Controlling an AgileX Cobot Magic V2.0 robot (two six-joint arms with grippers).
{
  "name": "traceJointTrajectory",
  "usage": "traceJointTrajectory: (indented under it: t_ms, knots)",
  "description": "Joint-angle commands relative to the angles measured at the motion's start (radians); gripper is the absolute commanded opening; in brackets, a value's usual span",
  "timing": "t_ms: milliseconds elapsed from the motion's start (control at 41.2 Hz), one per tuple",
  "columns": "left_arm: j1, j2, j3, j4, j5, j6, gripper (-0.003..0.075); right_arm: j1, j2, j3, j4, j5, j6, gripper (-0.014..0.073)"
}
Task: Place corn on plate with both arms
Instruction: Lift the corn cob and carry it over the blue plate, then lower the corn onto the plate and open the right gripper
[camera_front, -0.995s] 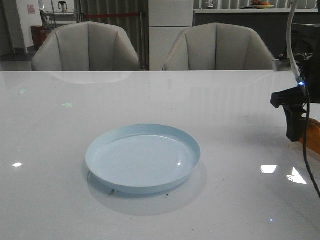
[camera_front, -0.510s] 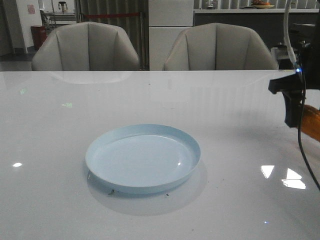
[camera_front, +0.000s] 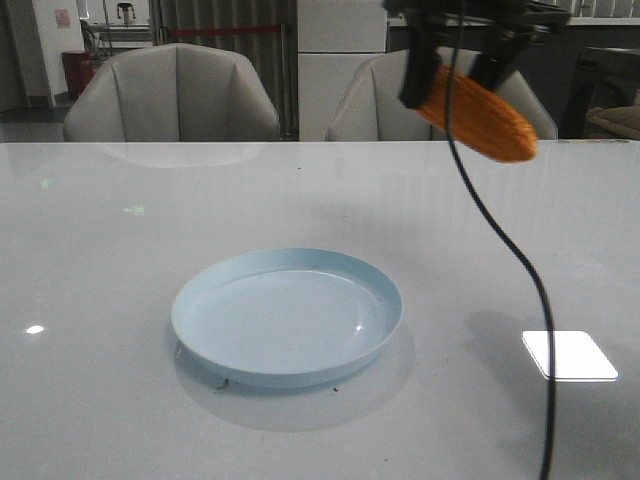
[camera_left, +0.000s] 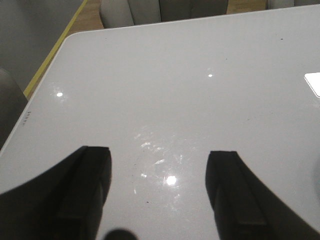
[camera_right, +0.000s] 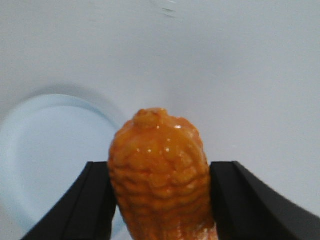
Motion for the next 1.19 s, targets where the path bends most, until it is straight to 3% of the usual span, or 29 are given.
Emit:
traceJointTrajectory:
  t_ms: [0,558,704,995,1165]
  knots:
    - [0.002,-0.005,-0.031,-0.012,-0.08,-0.005,0.0473,0.033,-0.061,-0.047,0.152,-0.042,-0.015,0.0066]
    - [0.002,-0.005,-0.031,-0.012,-0.08,-0.005,0.0473,0.19,0.139,-0.046,0.183,0.07,-0.094,0.0083]
    - [0.002,-0.005,-0.031,-0.012,-0.08,-0.005,0.0473,0.193,0.162,-0.046,0.181,0.056,-0.101,0.0199]
    - [0.002,-0.005,-0.031,-0.012,-0.08,-0.005,0.0473,0.195,0.199,-0.046,0.181,0.044,-0.173,0.0535]
    - [0.002,-0.005,-0.031,-0.012,-0.08,-0.005,0.0473,0.195,0.205,-0.046,0.181,0.033,-0.173,0.0577]
